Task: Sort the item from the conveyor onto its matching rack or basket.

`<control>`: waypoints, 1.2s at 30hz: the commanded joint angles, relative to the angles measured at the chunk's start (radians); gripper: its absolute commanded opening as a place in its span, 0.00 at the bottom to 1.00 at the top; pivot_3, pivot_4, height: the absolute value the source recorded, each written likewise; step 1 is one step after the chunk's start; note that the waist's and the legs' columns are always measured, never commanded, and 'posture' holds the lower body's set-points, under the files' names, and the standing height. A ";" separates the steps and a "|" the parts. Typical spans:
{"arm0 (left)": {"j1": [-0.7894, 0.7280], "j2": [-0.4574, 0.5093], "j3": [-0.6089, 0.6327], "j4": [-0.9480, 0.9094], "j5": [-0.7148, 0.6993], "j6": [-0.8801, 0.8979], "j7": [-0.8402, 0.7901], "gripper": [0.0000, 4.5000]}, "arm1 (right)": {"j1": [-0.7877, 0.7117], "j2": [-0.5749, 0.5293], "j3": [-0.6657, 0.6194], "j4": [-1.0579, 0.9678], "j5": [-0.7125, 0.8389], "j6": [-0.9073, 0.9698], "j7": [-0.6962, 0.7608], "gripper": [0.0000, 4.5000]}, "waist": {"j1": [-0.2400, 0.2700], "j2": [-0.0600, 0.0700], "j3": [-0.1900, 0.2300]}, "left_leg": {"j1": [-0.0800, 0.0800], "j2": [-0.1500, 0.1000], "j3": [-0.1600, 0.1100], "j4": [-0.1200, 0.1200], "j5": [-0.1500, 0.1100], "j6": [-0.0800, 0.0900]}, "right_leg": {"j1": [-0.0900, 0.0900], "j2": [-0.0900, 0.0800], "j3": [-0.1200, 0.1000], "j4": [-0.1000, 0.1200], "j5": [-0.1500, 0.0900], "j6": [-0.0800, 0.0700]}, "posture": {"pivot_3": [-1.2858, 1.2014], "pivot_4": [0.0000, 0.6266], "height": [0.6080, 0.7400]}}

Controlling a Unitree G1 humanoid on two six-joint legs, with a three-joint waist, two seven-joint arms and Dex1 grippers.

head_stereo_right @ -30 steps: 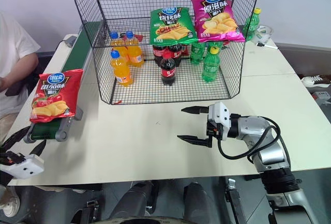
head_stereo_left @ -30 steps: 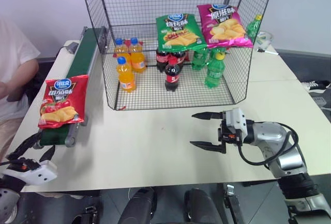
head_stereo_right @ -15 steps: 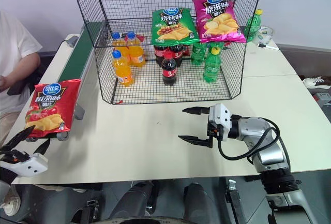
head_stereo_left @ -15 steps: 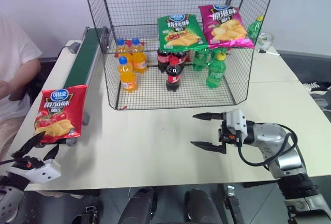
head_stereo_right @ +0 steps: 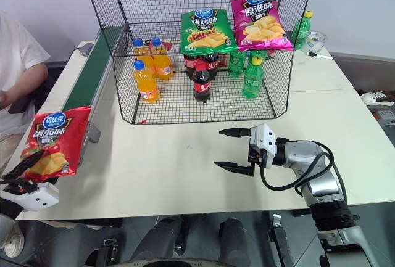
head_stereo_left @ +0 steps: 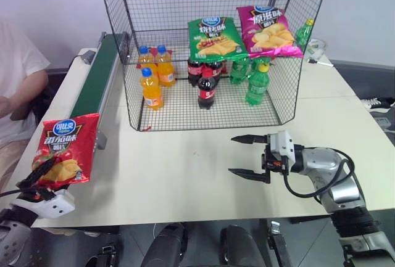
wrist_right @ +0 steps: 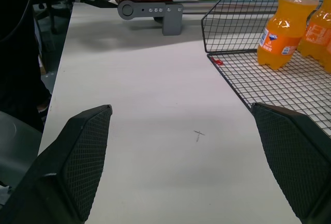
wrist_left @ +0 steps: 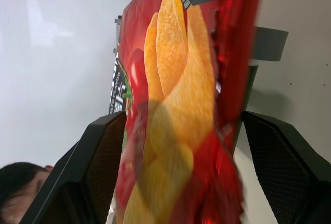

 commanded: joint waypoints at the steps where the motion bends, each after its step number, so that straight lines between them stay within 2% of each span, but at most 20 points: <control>1: -0.018 0.014 0.014 -0.028 -0.032 0.002 0.019 0.82 | -0.006 0.001 -0.020 -0.002 0.002 -0.019 0.002 1.00 | 0.000 0.000 0.000 | 0.000 0.000 0.000 0.000 0.000 0.000 | 0.000 0.000 0.000 0.000 0.000 0.000 | 0.52 0.24 1.00; 5: -0.020 0.014 0.009 -0.027 -0.046 -0.009 0.017 0.82 | -0.012 0.002 -0.020 0.007 -0.001 -0.021 0.001 1.00 | -0.001 0.000 0.000 | 0.000 0.000 0.000 0.000 0.001 0.001 | 0.000 0.000 0.000 0.000 0.000 0.000 | 0.52 0.24 1.00; 7: -0.009 0.013 0.011 -0.032 -0.047 -0.015 0.023 0.71 | -0.014 0.003 -0.019 0.009 -0.003 -0.021 0.001 1.00 | -0.001 0.000 0.000 | 0.000 0.000 0.000 0.000 0.001 0.001 | 0.000 0.000 0.000 0.000 0.000 0.000 | 0.52 0.24 1.00; 8: -0.005 0.011 0.012 -0.032 -0.050 -0.015 0.025 0.65 | -0.014 0.003 -0.019 0.009 -0.004 -0.022 0.001 1.00 | -0.002 0.000 0.000 | 0.000 0.000 0.000 0.000 0.001 0.001 | 0.000 0.000 0.000 0.000 0.000 0.000 | 0.52 0.24 1.00; 10: 0.005 0.009 0.018 -0.037 -0.054 -0.020 0.032 0.44 | -0.014 0.003 -0.020 0.009 -0.004 -0.022 0.000 1.00 | 0.000 -0.001 0.000 | 0.000 0.000 0.000 0.000 0.001 0.001 | 0.000 0.000 0.000 0.000 0.000 0.000 | 0.52 0.24 1.00; 11: 0.010 0.009 0.019 -0.041 -0.056 -0.023 0.032 0.30 | -0.015 0.003 -0.020 0.010 -0.004 -0.022 0.000 1.00 | 0.002 -0.001 0.000 | 0.000 0.000 0.000 0.000 0.001 0.001 | 0.000 0.000 0.000 0.000 0.000 0.000 | 0.52 0.24 1.00; 14: 0.028 0.009 0.027 -0.060 -0.057 -0.034 0.050 0.01 | -0.016 0.002 -0.020 0.010 -0.004 -0.019 0.001 1.00 | 0.001 0.000 0.000 | 0.003 0.000 0.000 0.000 0.000 0.000 | 0.003 0.000 0.000 0.000 0.000 0.000 | 0.52 0.24 1.00; 25: 0.073 -0.001 0.086 -0.140 -0.065 -0.048 0.094 0.01 | -0.033 0.007 -0.020 0.021 -0.011 -0.027 -0.005 1.00 | -0.002 -0.001 0.000 | 0.004 0.000 0.000 0.000 0.000 0.000 | 0.004 0.000 0.000 0.000 0.000 0.000 | 0.52 0.24 1.00; 29: 0.057 0.002 0.128 -0.277 -0.125 -0.036 0.028 0.01 | -0.052 0.024 -0.075 0.031 0.023 -0.037 -0.051 1.00 | 0.002 -0.001 0.000 | 0.004 0.000 0.000 0.000 0.000 0.000 | 0.004 -0.001 0.000 0.000 0.000 0.000 | 0.52 0.24 1.00; 36: -0.051 -0.011 0.161 -0.520 -0.195 0.054 -0.113 0.01 | -0.077 0.105 -0.178 0.010 0.012 -0.122 -0.227 1.00 | -0.002 0.000 0.000 | 0.004 0.000 0.000 0.000 0.000 0.000 | 0.004 0.000 0.000 0.000 0.000 0.000 | 0.52 0.24 1.00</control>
